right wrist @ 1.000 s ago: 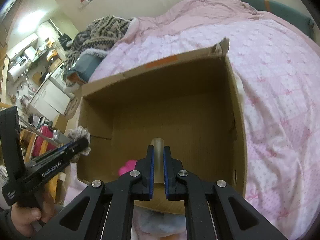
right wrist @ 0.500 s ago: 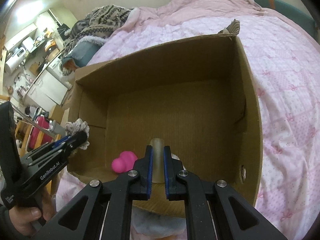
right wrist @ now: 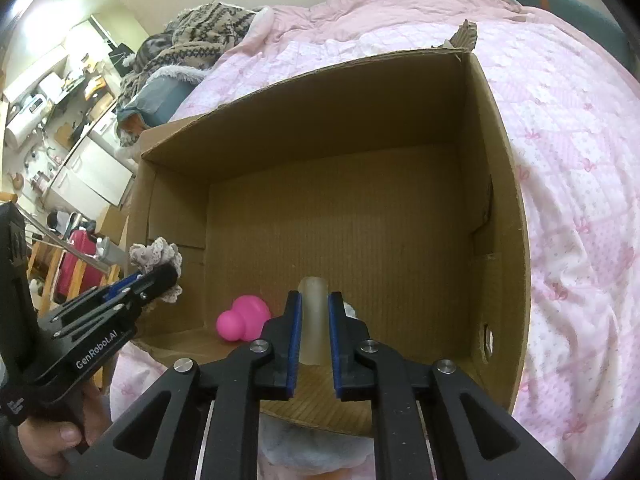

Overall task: Organize soft objects
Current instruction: 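Carry the lace scrunchie and tan sponge over the box with both tools, then open both tools to drop the scrunchie and sponge into the box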

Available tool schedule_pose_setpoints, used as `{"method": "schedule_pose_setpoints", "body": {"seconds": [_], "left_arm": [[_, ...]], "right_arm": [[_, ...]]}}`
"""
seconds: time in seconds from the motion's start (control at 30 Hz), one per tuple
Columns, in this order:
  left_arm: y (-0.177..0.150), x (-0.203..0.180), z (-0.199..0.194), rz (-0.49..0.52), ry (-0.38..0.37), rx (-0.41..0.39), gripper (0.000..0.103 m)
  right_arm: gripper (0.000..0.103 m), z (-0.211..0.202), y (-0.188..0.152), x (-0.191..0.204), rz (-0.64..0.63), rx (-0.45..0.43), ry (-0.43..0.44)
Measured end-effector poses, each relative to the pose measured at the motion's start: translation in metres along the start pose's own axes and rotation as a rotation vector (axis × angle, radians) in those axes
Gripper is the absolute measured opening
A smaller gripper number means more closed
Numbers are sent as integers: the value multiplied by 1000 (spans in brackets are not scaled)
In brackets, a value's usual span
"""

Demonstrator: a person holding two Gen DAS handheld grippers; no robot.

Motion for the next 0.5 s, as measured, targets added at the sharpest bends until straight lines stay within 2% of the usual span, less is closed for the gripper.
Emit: {"method": "schedule_pose_setpoints", "body": {"seconds": [0.23, 0.33, 0.43, 0.5], "left_arm": [[-1, -1, 0, 14, -13, 8, 18], [-1, -2, -1, 11, -27, 13, 24], [-1, -5, -2, 14, -46, 17, 25], [-1, -7, -4, 16, -48, 14, 33]], "right_arm": [[14, -1, 1, -1, -1, -6, 13], [15, -2, 1, 0, -3, -12, 14], [20, -4, 2, 1, -4, -24, 23], [20, -8, 1, -1, -4, -36, 24]]}}
Point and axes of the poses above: each gripper's, at about its wrist camera, not at the fingertips, and z roughly the way its jaws point, x to its left, y to its top, the point moved 1 cm from there along z, roughly the way its jaws point
